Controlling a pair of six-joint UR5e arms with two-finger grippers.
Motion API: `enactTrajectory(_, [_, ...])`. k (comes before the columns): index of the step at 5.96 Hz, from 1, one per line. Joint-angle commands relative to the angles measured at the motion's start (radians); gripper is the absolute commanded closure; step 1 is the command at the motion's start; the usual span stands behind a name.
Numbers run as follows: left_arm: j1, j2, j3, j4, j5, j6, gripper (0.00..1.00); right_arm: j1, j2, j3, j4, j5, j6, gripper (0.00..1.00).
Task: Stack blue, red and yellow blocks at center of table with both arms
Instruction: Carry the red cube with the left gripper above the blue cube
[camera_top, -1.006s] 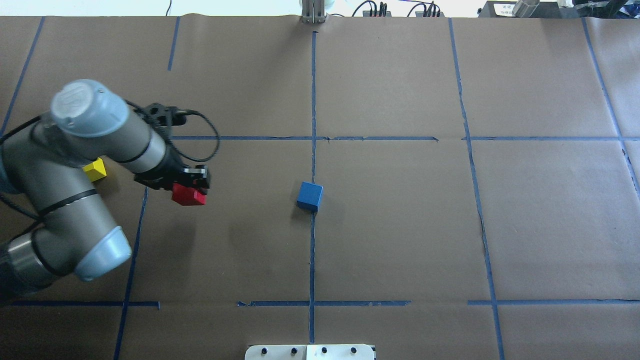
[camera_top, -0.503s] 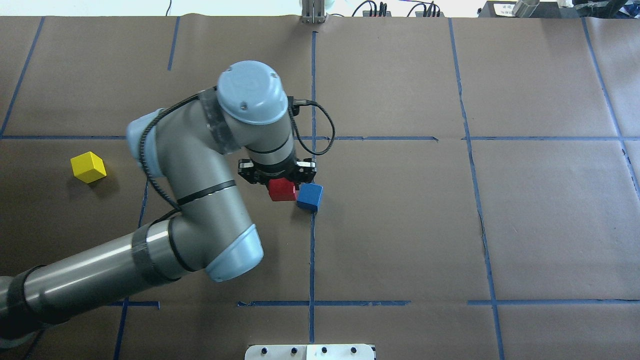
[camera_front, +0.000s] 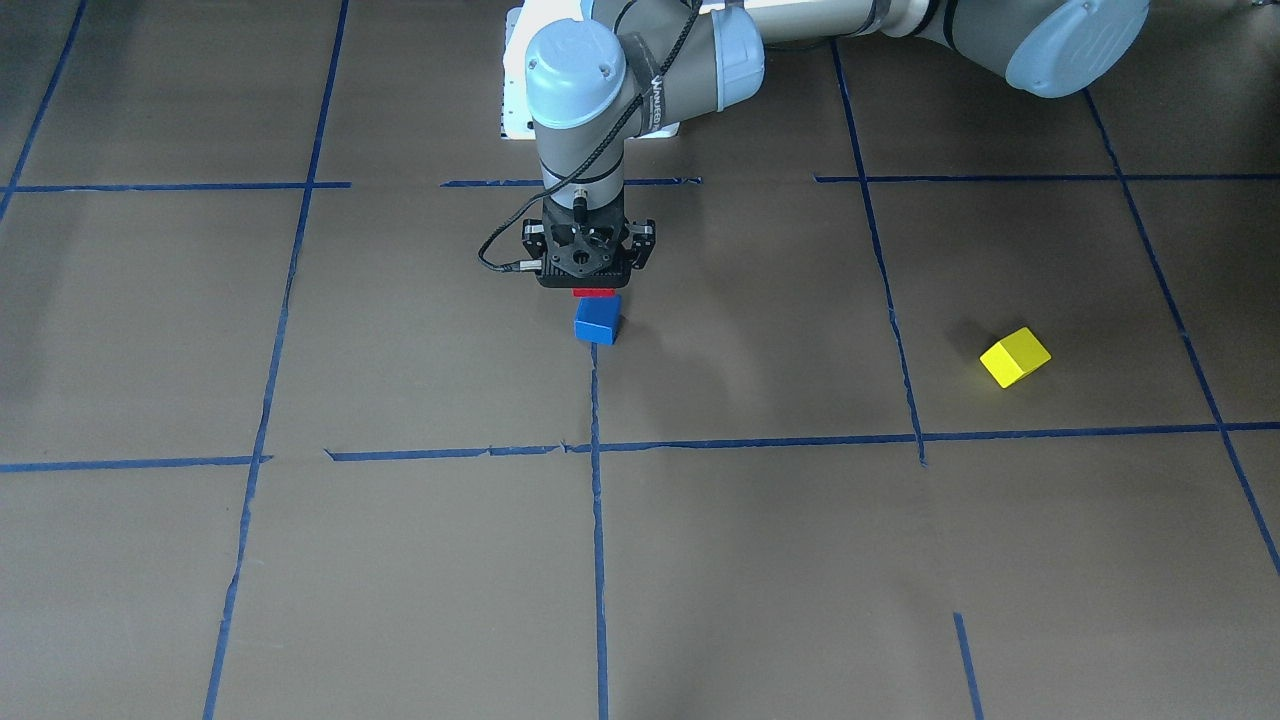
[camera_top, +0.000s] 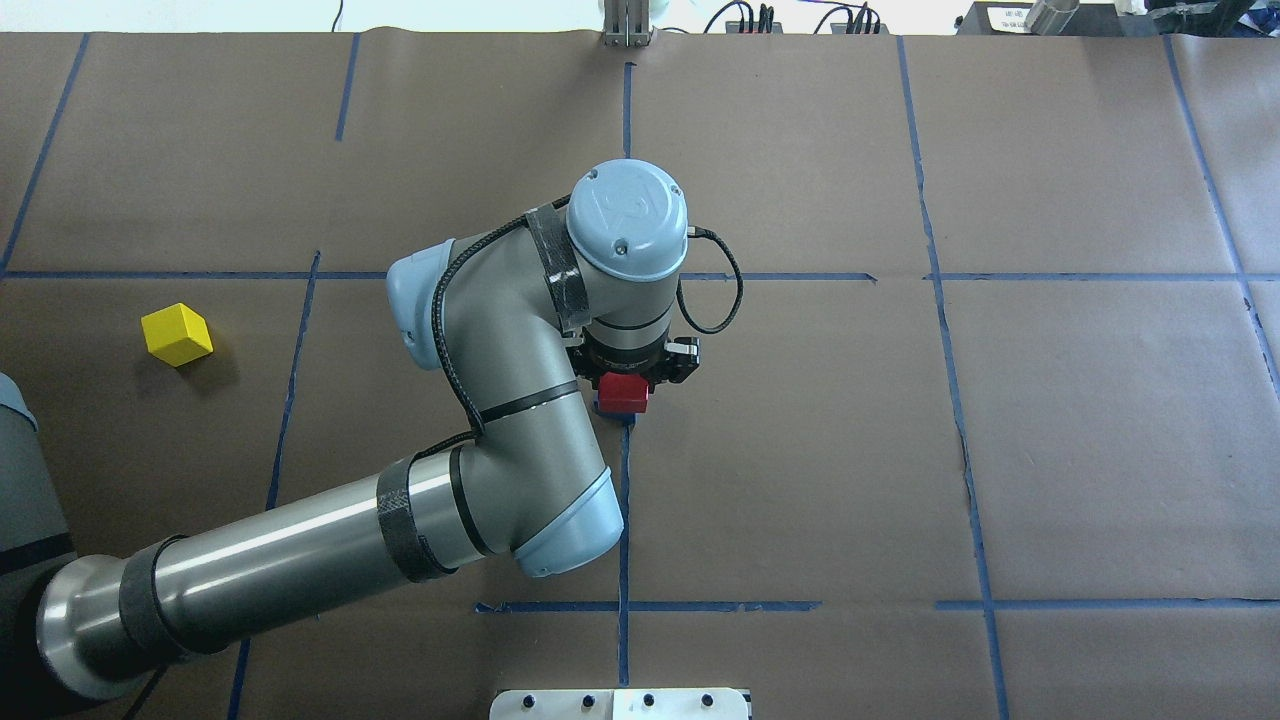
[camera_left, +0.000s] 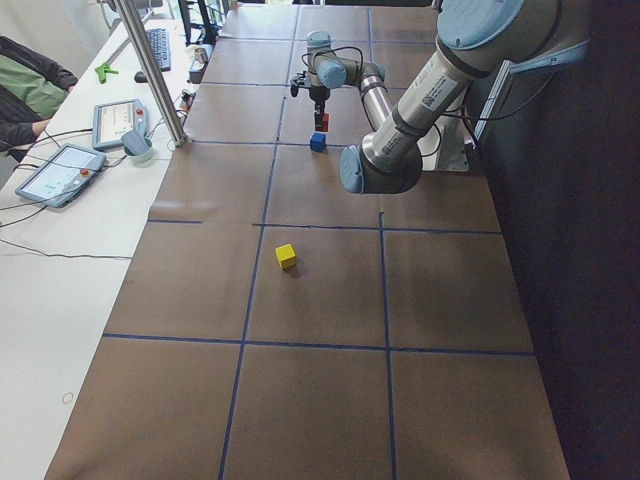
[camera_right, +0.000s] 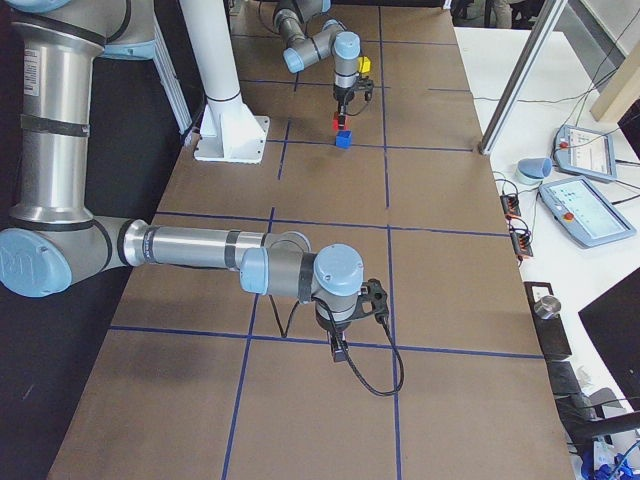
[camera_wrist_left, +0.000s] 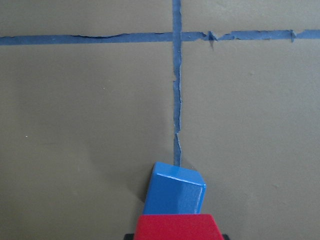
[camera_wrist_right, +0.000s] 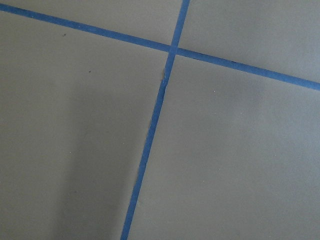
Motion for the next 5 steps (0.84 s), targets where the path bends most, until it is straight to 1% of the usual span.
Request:
enactTrajectory(1, [0.011,0.015,0.008,-0.083,0.003,0.005,0.92,0.0,0.0,-0.001,0.0,0.0,0.0,0.0])
enactTrajectory(5, [-0.002,0.021,0.046,-0.085,0.005,0.031,0.92,0.0,0.0,0.0,0.0,0.0,0.0,0.0])
